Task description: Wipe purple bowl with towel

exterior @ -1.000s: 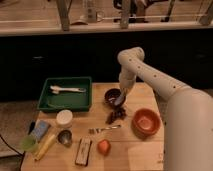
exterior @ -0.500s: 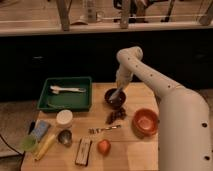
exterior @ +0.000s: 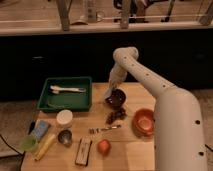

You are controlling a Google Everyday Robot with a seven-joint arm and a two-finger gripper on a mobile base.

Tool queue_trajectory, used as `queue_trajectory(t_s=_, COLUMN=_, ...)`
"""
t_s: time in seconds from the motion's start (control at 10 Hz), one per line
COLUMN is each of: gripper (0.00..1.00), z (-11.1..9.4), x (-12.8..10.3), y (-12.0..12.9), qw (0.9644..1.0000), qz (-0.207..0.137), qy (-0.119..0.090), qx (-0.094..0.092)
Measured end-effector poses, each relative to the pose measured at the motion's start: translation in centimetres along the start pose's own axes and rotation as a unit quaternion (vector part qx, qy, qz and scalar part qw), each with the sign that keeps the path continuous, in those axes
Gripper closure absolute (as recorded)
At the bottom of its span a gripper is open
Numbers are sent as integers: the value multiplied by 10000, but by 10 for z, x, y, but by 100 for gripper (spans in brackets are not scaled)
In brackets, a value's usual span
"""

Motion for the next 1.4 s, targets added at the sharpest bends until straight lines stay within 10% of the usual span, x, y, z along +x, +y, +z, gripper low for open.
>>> queue_trajectory(t_s=1.4, gripper=100, z=2, x=0, y=1, qw=10000, qz=4, qy=-16, qx=-9)
